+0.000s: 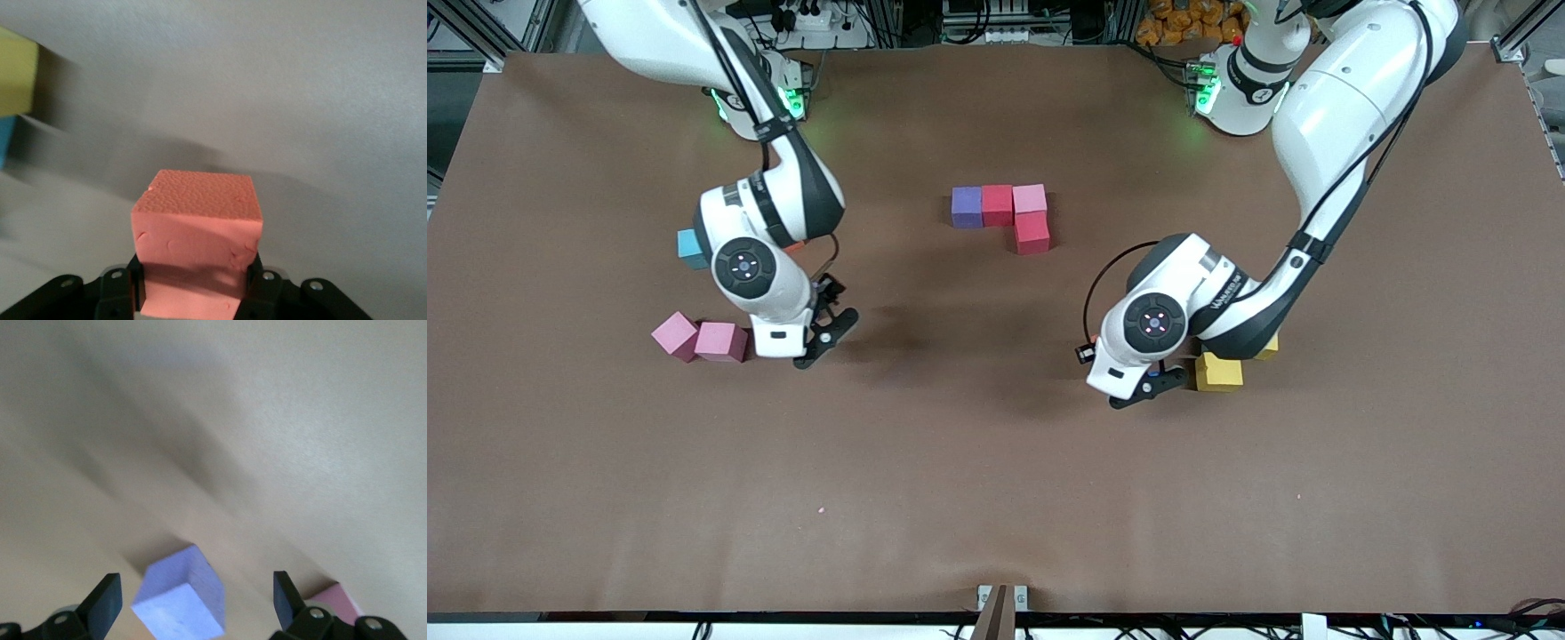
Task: Form number 2 with 11 blocks
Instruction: 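Grasp the violet cube with the right gripper while the left gripper carries orange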
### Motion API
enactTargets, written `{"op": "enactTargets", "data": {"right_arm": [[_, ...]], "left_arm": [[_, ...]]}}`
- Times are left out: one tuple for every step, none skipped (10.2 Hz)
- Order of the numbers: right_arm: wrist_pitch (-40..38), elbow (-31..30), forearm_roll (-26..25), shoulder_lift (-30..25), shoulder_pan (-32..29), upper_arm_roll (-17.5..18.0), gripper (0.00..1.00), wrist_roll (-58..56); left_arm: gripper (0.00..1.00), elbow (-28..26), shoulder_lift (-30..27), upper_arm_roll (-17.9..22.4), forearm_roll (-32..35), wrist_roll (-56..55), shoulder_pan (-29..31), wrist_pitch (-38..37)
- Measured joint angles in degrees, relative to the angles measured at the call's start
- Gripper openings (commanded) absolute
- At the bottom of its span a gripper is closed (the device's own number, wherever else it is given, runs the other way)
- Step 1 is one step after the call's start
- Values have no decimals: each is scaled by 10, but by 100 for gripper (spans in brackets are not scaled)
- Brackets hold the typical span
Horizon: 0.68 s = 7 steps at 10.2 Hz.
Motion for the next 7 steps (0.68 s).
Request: {"op": "enactTargets", "data": {"right_arm": [[25, -23, -18, -11, 1, 3, 100, -6], [55, -52, -32, -22, 2, 6, 100, -18], [81, -79, -40, -30, 1, 7, 100, -49], [95, -93, -41, -33, -6, 6, 100, -93], [101, -100, -41, -34, -21, 5, 100, -139], [112, -108, -41, -35, -39, 5, 100, -184], [131, -119, -41, -35, -51, 5, 100, -212]], "left_arm": [[14, -15, 0, 0, 0, -18, -2, 19], [14, -30, 0, -2, 0, -33, -1, 35], [15, -45, 0, -9, 0, -54, 0, 50], [15, -59, 0, -21, 0, -74, 1, 59], [15, -75, -3, -34, 0, -85, 1, 66], [15, -98, -10, -46, 7, -87, 1, 85], [15, -128, -22, -53, 18, -87, 1, 113]]}}
